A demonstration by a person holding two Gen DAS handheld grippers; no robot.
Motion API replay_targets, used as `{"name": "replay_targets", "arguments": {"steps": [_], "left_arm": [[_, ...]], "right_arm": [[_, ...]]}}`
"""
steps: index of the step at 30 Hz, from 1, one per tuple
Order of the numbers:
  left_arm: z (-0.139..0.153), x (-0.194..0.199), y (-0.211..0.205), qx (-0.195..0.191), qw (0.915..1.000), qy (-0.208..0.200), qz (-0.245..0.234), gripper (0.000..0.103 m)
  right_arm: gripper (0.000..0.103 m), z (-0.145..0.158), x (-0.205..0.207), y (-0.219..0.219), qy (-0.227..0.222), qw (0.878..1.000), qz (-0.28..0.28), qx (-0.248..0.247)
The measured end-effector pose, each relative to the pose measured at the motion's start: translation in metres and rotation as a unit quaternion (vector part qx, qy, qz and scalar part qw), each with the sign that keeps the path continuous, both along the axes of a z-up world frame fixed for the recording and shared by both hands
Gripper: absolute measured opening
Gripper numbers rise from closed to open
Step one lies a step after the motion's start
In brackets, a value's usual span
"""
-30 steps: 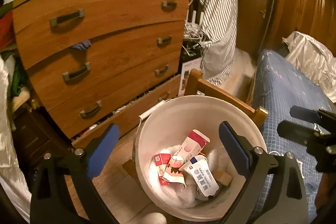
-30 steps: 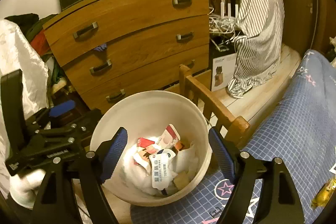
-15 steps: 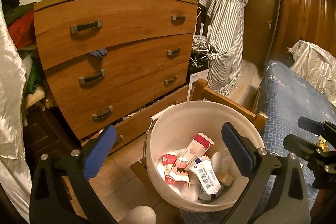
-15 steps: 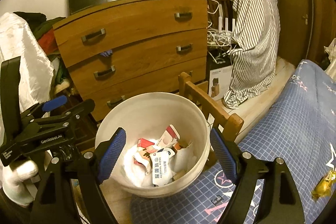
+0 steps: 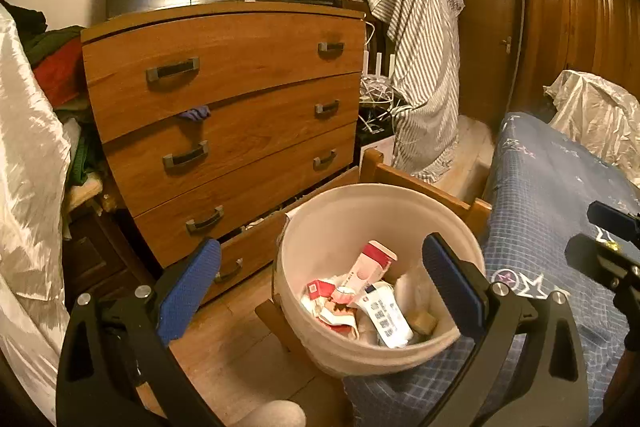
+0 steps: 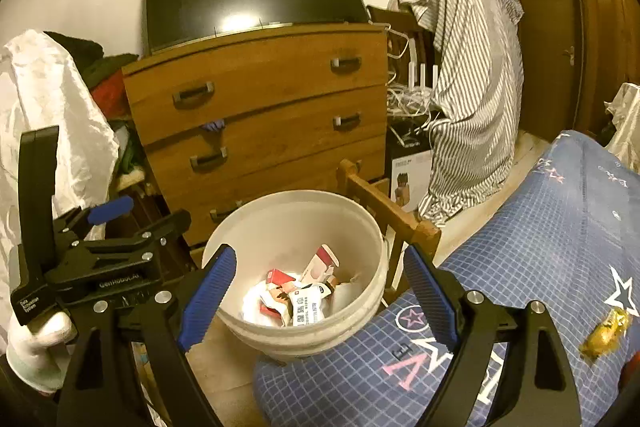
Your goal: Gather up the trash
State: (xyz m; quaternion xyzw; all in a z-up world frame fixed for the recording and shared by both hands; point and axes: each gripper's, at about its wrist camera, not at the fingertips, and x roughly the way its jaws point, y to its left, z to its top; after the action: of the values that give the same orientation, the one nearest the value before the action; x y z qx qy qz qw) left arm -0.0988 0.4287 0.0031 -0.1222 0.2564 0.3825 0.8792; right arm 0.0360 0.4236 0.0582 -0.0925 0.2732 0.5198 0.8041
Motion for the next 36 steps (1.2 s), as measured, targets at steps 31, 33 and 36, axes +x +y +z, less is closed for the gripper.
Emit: {"name": "replay_targets", "arguments": {"steps": [31, 33, 36], "left_arm": [[0.041, -0.070, -0.099, 0.054, 0.9969, -0.055, -0.014, 0.097], [0.042, -0.070, -0.101, 0.056, 0.9968, -0.054, -0.017, 0.097], [0.043, -0.070, -0.104, 0.062, 0.9967, -0.051, -0.016, 0.097]], "right_arm": [[0.092, 0.044, -0.056, -0.127, -0.053, 0.995, -0.050, 0.062], [0.092, 0.046, -0.057, -0.127, -0.054, 0.995, -0.052, 0.064], [0.093, 0.045, -0.058, -0.125, -0.053, 0.995, -0.054, 0.066]]}}
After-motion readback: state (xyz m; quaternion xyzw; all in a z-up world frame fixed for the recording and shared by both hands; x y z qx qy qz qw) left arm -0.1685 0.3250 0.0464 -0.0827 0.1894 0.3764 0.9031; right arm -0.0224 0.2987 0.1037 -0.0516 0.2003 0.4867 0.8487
